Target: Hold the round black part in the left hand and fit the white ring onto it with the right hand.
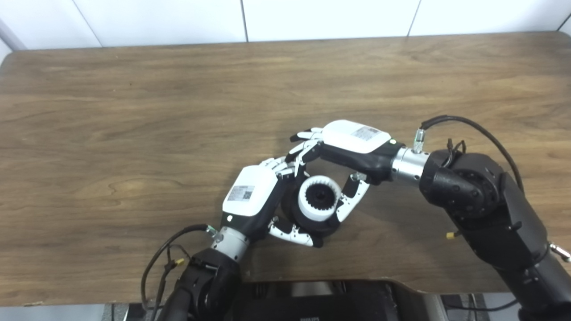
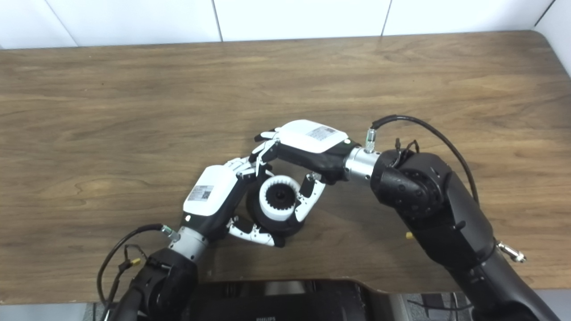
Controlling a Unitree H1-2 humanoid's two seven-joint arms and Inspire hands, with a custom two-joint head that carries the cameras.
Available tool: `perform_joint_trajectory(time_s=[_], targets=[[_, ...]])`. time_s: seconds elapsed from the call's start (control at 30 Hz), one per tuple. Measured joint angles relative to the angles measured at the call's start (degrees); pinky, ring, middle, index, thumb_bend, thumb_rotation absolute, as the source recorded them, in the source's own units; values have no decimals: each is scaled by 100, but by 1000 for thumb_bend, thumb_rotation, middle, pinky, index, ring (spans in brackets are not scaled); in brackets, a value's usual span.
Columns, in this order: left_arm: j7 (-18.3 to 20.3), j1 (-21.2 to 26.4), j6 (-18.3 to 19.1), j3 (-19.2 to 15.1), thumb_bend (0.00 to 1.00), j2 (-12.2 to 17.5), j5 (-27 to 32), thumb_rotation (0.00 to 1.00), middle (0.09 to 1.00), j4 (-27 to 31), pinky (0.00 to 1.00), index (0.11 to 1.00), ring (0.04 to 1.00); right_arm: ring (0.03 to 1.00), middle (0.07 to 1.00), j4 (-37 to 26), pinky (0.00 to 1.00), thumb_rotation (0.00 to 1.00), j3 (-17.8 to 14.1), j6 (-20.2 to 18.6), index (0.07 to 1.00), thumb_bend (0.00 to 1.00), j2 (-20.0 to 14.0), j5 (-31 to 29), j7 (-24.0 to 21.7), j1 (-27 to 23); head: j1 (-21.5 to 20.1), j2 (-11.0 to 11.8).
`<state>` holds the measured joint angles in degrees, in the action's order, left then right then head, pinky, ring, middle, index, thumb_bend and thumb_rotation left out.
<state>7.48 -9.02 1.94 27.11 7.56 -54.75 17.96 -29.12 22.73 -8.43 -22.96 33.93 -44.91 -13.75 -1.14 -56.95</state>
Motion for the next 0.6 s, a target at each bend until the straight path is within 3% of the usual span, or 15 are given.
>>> perform_joint_trajectory(time_s=[0.03, 0.07, 0.1, 0.33, 0.6], targets=[[0, 0, 0, 0, 850, 1, 0, 172, 821, 0, 864, 563, 876, 958, 818, 2, 973, 224, 0, -3, 530, 757, 0, 2, 0, 0, 0, 0], [0, 0, 0, 0, 849, 1, 0, 173, 821, 0, 866, 564, 875, 954, 815, 2, 966, 283, 0, -7, 558, 902, 1, 8, 0, 0, 0, 0], [0, -1, 0, 0, 847, 1, 2, 175, 821, 0, 867, 564, 875, 952, 813, 2, 962, 318, 1, -10, 572, 951, 1, 27, 0, 0, 0, 0], [-4, -4, -18, 4, 851, 7, 13, 177, 819, 0, 859, 560, 871, 947, 807, 142, 938, 422, -87, -32, 638, 1000, 1, 158, 11, 41, 0, 18], [-38, 0, -54, -3, 844, 25, 24, 187, 822, -41, 865, 562, 874, 958, 825, -52, 942, 393, -209, -326, 646, 1000, 68, -22, -2, -12, 18, 114]])
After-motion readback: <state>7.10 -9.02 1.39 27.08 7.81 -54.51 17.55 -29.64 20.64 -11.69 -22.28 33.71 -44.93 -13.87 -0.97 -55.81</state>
